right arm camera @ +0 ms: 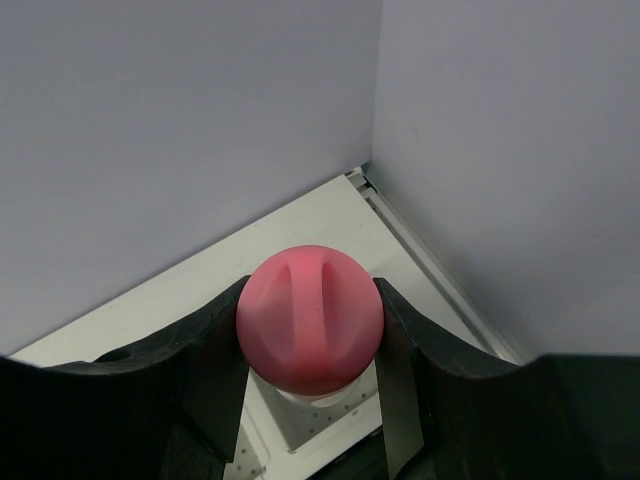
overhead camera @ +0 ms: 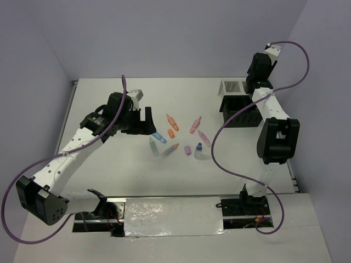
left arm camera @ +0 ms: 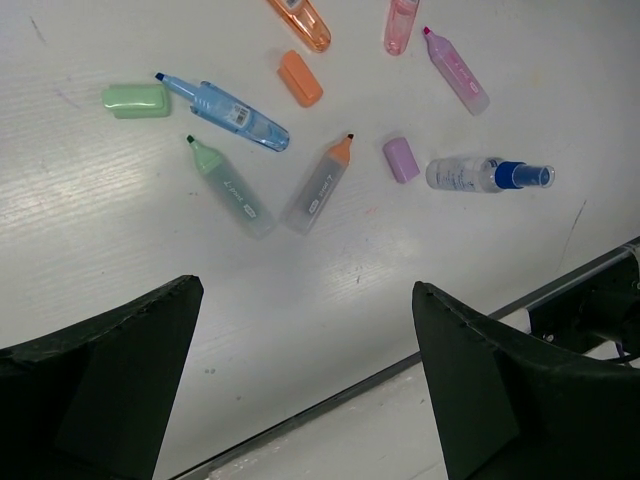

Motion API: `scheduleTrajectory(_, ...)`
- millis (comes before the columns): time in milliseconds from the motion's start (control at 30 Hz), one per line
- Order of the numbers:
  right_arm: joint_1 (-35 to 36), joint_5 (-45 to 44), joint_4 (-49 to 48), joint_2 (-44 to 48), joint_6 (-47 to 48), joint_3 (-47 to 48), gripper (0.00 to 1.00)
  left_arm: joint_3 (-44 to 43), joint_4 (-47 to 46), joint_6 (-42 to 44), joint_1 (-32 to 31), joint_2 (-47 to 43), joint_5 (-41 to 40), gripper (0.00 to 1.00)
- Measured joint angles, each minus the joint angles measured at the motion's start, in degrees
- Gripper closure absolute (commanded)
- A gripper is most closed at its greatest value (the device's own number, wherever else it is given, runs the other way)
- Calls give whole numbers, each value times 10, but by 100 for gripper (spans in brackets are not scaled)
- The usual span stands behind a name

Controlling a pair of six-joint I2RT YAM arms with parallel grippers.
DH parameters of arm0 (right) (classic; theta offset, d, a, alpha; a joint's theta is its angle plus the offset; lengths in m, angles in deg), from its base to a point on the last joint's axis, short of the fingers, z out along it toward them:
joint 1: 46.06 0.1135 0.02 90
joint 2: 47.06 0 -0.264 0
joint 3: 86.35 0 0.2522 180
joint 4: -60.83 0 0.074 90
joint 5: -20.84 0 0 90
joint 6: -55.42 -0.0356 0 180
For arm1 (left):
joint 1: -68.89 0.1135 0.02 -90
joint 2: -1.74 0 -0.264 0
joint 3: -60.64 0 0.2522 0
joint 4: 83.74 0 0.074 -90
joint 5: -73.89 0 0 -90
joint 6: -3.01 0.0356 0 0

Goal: Sort the stationery into containers
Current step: Place the stationery in the storage box.

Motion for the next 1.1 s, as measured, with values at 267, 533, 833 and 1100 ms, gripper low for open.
scheduleTrajectory(267,-24,39,1,-9,-9,-1,89,1,-6,11,0,13,11,1)
scheduleTrajectory(533,-24,82,12,-22,-14,-2,88,1,-10,11,0,13,12,1)
scheduleTrajectory(833,-24,85,27,-23,-23,-23,31,9,-18,10,0,13,12,1)
scheduleTrajectory(1100,-21,94,52,-17,-15,-22,0,9,-21,11,0,13,11,1)
